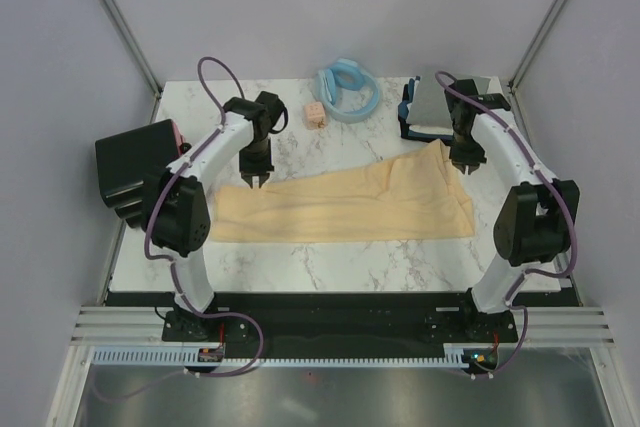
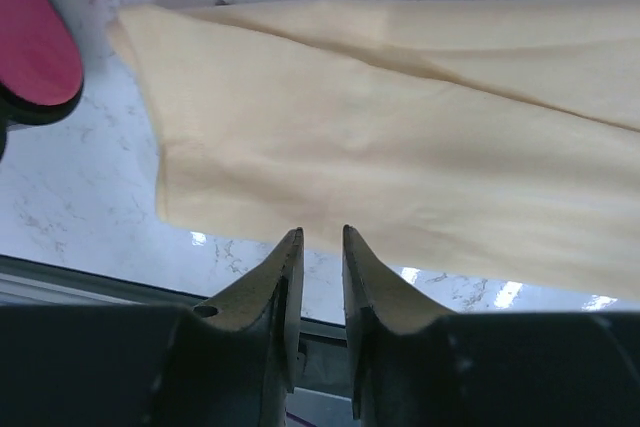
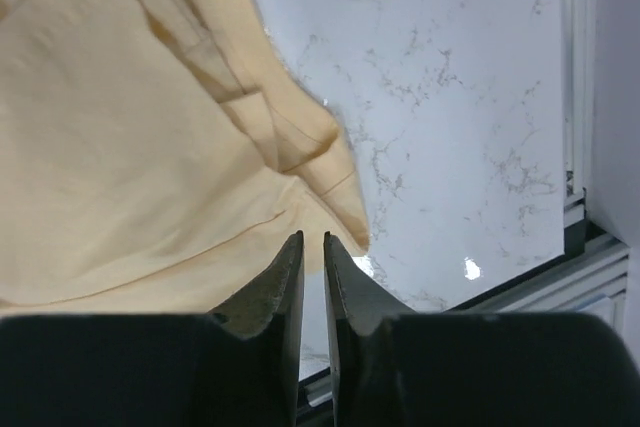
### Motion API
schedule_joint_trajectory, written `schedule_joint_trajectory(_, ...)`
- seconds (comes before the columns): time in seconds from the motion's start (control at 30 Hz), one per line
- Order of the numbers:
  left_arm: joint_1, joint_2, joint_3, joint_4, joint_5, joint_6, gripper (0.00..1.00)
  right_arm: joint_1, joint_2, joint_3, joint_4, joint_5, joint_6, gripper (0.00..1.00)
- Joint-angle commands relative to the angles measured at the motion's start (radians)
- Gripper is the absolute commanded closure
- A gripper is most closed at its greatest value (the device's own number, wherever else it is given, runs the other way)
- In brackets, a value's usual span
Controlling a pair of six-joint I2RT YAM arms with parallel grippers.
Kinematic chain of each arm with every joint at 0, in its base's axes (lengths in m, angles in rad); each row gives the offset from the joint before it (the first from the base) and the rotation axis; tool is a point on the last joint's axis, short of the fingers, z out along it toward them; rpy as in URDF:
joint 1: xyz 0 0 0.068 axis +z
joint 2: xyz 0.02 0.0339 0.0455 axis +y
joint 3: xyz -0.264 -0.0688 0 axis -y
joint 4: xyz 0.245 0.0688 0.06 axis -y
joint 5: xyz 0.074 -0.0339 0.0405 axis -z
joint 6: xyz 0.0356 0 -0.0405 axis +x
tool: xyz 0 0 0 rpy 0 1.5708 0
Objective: Fold and stack the t-shirts
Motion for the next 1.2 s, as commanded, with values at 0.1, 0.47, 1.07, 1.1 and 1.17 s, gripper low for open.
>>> schedule_joint_trajectory(0.1,0.109,-0.037,-0.106,0.027,-0.037,-0.019,0.72,0.233,0.080,0.185,0.043,-0.238,-0.081,0.79)
schedule_joint_trajectory(0.47,0.130,-0.119,-0.296,0.050,-0.049,-0.078,0.71,0.492,0.327,0.398,0.175,-0.404,-0.028,0.72)
schedule_joint_trajectory(1.07,0.134,-0.146,-0.441,0.078,-0.043,-0.092,0.72,0.616,0.574,0.562,0.362,-0.559,-0.029,0.56)
schedule_joint_trajectory(1.1,0.134,-0.143,-0.444,0.079,-0.043,-0.090,0.72,0.625,0.591,0.567,0.374,-0.564,-0.028,0.56)
schedule_joint_trajectory(1.17,0.134,-0.142,-0.453,0.081,-0.047,-0.092,0.72,0.640,0.607,0.567,0.408,-0.558,-0.025,0.57)
